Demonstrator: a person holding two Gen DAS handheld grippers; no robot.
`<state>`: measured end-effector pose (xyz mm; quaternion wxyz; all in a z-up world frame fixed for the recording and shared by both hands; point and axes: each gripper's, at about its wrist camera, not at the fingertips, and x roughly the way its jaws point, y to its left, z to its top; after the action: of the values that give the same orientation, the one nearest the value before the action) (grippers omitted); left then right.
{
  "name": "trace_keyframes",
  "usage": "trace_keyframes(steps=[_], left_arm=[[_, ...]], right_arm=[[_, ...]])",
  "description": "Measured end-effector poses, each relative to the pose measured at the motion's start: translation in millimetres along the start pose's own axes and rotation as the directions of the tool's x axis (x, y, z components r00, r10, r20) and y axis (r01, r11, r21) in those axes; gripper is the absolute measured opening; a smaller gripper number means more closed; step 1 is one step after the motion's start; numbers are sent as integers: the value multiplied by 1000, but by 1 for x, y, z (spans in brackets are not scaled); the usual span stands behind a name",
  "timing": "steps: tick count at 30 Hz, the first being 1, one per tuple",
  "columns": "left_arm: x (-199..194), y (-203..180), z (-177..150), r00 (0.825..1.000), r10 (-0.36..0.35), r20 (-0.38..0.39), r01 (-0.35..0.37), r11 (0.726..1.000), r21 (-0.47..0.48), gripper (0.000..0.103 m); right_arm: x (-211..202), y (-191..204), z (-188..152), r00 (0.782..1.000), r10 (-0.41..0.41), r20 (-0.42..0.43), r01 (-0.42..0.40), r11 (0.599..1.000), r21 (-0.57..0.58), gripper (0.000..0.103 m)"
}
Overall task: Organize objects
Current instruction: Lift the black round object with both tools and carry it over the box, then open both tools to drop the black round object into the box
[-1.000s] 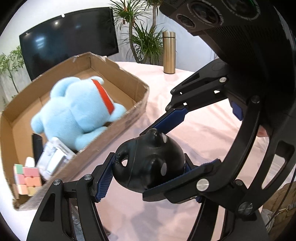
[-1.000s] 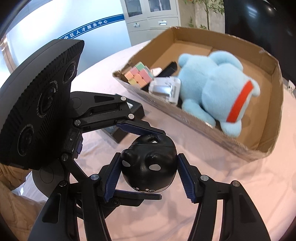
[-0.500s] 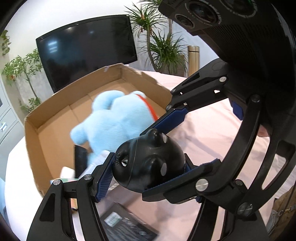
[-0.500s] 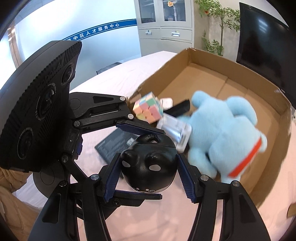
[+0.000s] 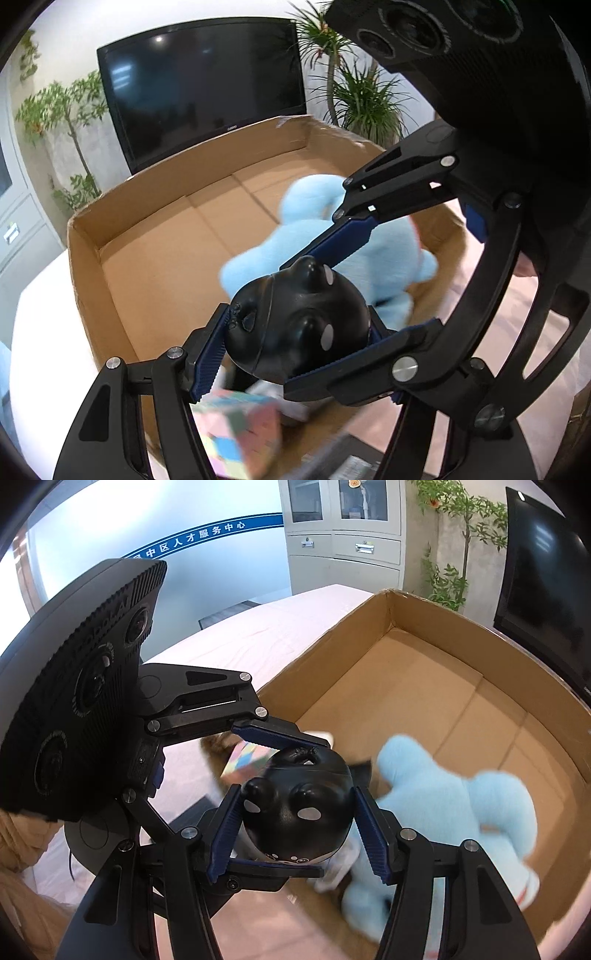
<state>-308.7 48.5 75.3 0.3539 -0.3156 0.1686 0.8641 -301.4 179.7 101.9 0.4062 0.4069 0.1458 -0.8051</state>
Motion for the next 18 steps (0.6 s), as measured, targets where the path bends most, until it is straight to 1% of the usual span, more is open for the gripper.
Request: trace_keyframes(steps=[4, 8, 11, 13, 18], left_arm=[[14, 27, 1, 1000, -6, -25, 5, 1000, -30, 68], [32, 48, -4, 998, -21, -65, 16, 997, -69, 68], [46, 57, -14, 993, -45, -106, 33, 993, -110, 68], [53, 59, -19, 990, -51, -130, 35, 992, -121, 68], [62, 53, -21, 980, -15, -200, -5, 995, -95, 68]], right_arm=[[26, -19, 22, 1000, 2, -23, -2, 1000, 10, 58], [49, -32, 33, 999, 13, -48, -12, 1000, 25, 58], [65, -37, 35, 998, 13, -68, -10, 999, 35, 58], [74, -39, 34, 997, 15, -79, -11, 999, 42, 58], [83, -41, 34, 996, 14, -85, -10, 999, 47, 58]])
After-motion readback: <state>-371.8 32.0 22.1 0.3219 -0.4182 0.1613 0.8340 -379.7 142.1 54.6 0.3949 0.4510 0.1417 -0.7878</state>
